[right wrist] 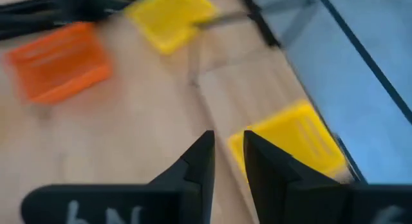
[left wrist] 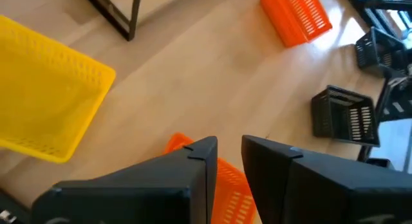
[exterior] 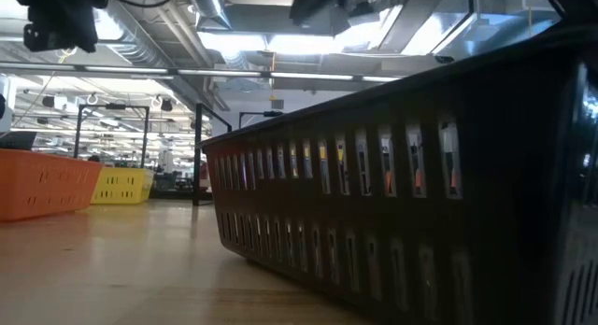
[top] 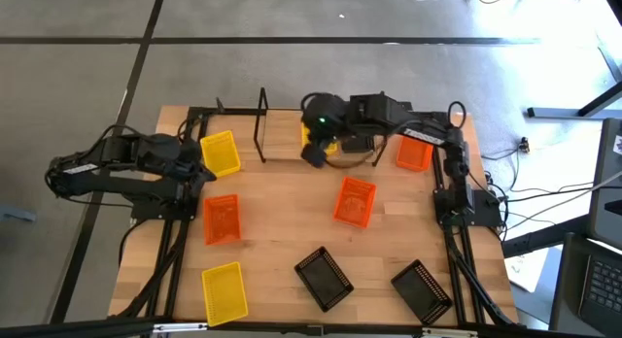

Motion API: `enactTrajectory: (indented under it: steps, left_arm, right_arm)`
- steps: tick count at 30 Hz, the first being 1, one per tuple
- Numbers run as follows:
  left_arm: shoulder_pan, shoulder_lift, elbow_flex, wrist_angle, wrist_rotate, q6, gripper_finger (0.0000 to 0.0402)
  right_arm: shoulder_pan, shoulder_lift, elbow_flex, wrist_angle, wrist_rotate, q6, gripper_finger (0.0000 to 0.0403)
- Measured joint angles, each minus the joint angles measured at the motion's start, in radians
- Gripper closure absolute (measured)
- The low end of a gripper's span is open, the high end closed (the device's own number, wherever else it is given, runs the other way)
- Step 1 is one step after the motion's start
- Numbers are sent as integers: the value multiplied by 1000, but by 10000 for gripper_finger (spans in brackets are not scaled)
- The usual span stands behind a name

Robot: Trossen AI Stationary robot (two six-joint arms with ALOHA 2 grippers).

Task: Stack baskets on shelf by color
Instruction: Put the middle left orange bin on the shelf

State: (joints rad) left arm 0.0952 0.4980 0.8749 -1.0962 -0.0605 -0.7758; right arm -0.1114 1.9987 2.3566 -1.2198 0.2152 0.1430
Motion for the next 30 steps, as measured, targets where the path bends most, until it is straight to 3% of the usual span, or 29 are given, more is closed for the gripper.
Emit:
enactTrajectory:
  steps: [7, 14, 18, 22, 30]
  left_arm:
    - [0, 18, -94, 7, 78, 136, 338]
    - [0, 45, -239, 23, 193, 292, 335]
    - [0, 46, -270, 64, 170, 315, 339]
    - [0, 46, -281, 69, 83, 334, 337]
    - [0, 75, -298, 102, 86, 418, 340]
  right_arm:
    - [58, -46, 0, 28, -140, -177, 324]
    - [76, -50, 0, 27, -321, -255, 324]
    - [77, -50, 0, 27, -330, -258, 324]
    - [77, -50, 0, 27, -331, -283, 324]
    - [77, -50, 0, 26, -331, -305, 324]
